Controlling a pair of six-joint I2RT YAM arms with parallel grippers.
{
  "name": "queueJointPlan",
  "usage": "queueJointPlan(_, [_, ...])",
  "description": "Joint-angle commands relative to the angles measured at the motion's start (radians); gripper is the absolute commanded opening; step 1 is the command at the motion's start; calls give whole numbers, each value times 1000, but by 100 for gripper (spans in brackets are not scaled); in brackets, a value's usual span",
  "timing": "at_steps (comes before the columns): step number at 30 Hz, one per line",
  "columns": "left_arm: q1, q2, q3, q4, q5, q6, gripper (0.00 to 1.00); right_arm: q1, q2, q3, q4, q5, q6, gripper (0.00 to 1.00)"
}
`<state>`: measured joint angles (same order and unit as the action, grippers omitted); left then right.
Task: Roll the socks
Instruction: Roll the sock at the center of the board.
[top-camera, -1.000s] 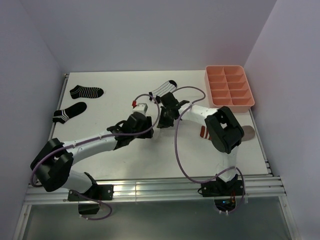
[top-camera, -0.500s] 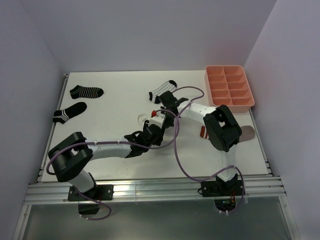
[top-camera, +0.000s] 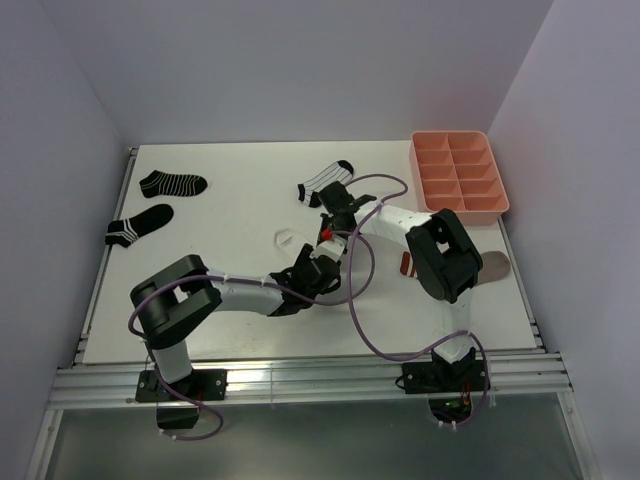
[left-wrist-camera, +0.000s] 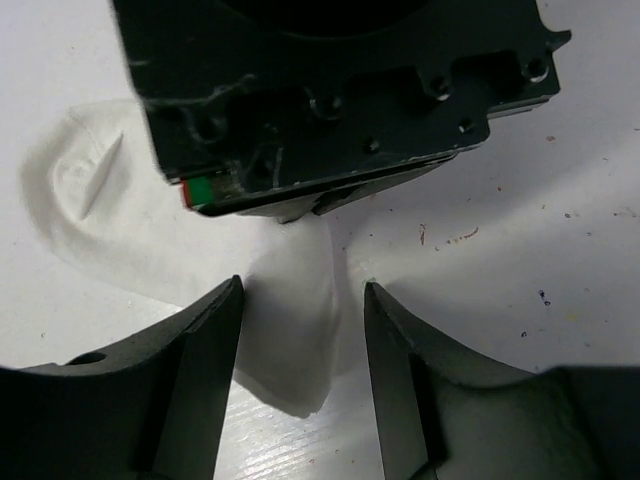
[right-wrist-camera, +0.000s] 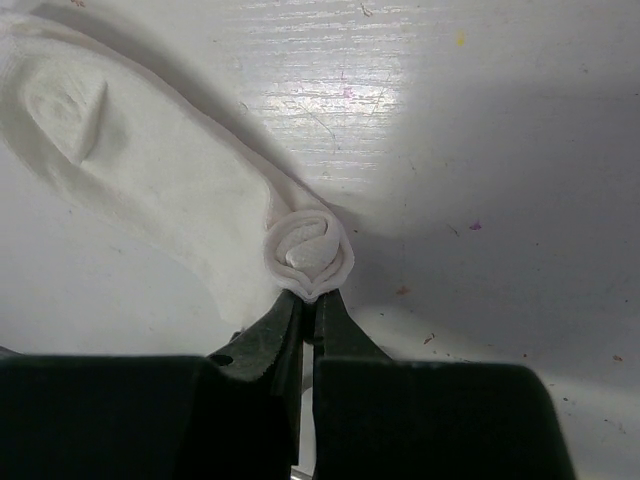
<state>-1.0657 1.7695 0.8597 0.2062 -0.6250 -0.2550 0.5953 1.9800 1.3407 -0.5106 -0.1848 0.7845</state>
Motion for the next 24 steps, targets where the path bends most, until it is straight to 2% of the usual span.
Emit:
queueJointPlan(1, [-11,28,48,33,-28,37,56,3,48,-9,-77,8,-2,0])
queueJointPlan(6, [-19,67,53,-5,-7,17,50,1,49,-11,-71,1,1,0])
queueJointPlan(9, [-20,80,48,-33,10,-10,42,0,49,-15,-60,-8,4,0])
queueJointPlan(12, [-20,94,48,-53,21,-30,29,-3,45,-26,-37,-27,6,0])
queueJointPlan(13, [-20,96,50,-69,24,-35,21,-3,36,-32,-25,-31,5,0])
queueJointPlan(17, [-14,82,55,-109,62,-75,1,-5,-16,-86,99,-67,-1,0])
queueJointPlan(21, [38,30,47,-154,198,-133,1,-14,-95,-175,217,-81,21,3])
queueJointPlan(24, [99,-22,24,-171,356,-182,1,-52,-179,-259,325,-81,68,14])
